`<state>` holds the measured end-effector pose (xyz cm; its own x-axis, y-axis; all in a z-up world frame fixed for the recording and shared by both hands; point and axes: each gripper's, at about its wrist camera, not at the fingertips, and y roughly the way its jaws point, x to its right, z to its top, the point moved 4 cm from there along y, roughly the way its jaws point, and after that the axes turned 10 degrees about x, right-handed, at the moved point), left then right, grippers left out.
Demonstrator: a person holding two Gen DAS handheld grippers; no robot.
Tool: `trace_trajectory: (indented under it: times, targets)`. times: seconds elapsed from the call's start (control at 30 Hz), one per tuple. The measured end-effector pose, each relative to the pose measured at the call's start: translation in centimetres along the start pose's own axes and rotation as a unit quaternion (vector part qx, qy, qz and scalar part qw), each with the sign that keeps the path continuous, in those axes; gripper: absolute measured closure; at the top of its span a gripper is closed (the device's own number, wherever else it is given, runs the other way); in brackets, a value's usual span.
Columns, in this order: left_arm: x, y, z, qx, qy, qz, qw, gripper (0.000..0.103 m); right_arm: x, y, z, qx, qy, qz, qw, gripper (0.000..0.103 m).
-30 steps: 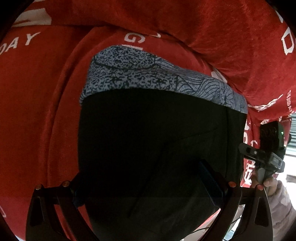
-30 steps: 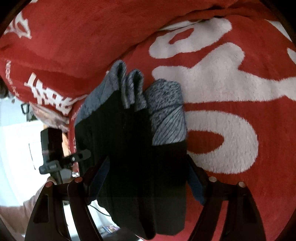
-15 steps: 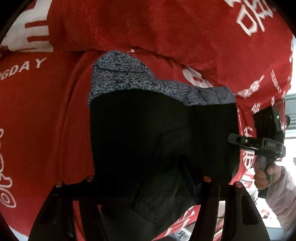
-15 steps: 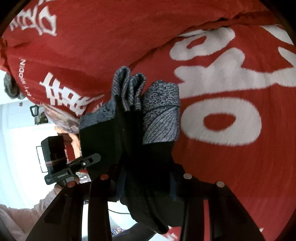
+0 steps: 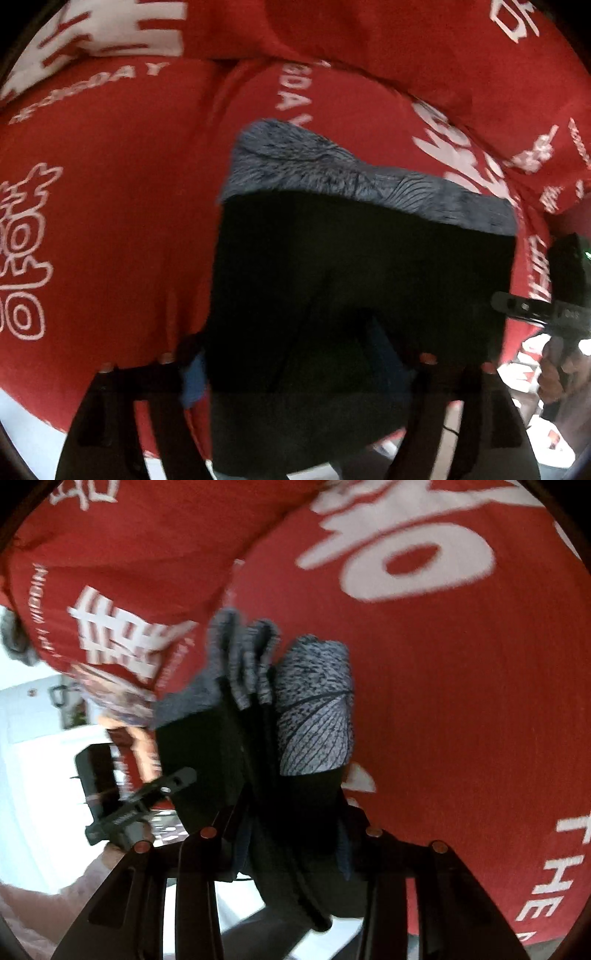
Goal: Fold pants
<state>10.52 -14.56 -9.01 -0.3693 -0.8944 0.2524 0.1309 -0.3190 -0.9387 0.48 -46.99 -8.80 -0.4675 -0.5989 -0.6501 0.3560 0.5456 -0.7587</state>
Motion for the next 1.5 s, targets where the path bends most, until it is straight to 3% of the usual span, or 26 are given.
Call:
trace_trajectory:
  times: [0.07,0.23,0.3,0.47,0.7,0.8,1.03,1.07,1.17,1.33,1.5]
  targets:
    - [-0.5,-0.1,0.0,0.001,-0.002,0.020,0.9998,0.011,0.3,0.0,0.1,0.010,0.001,-0.018,1.000,0.051]
    - [-0.5,-1.3,-0.2,-0.001,0.012,0.077,0.9970,0.011,-0.2,-0.8,0.0,0.017,-0.011,-0.066,0.998,0.043]
    - [0.2,-1.9,-0.5,-0.011,0.028,0.090,0.9955,0.011,-0.5,-1.3,-0.2,0.016,-0.012,-0.078,0.997,0.042]
    - [2.4,-4.2,-1.3,-0.011,0.039,0.111,0.9930,0.011,-1.7,-3.7,-1.2,0.016,-0.021,-0.102,0.994,0.024]
    - [5.9,-6.2,-1.9,0.003,0.019,0.137,0.9904,0.011,-4.1,-6.0,-2.3,0.011,-0.041,-0.144,0.989,0.020]
    - [7.1,-7.0,-2.3,0.008,0.014,0.149,0.9887,0.011,-4.8,-6.7,-2.8,0.001,-0.063,-0.169,0.984,0.000]
    - [8.8,-9.4,-3.4,0.010,0.034,0.146,0.9887,0.010,-8.1,-7.8,-4.3,0.015,-0.116,-0.195,0.974,0.000]
    - [8.8,-9.6,-3.5,0.011,0.036,0.143,0.9890,0.000,-8.7,-8.0,-4.5,0.025,-0.124,-0.206,0.970,0.000]
    - [8.6,-10.8,-3.8,0.011,0.046,0.140,0.9891,0.000,-10.2,-8.3,-5.4,0.049,-0.143,-0.240,0.959,0.000]
    - [7.6,-13.0,-4.5,0.009,0.056,0.143,0.9881,0.000,-12.1,-7.5,-8.0,0.031,-0.114,-0.257,0.959,0.000]
    - [6.2,-14.8,-4.7,0.007,0.042,0.157,0.9867,0.000,-13.6,-8.1,-9.3,0.043,-0.092,-0.267,0.958,0.000]
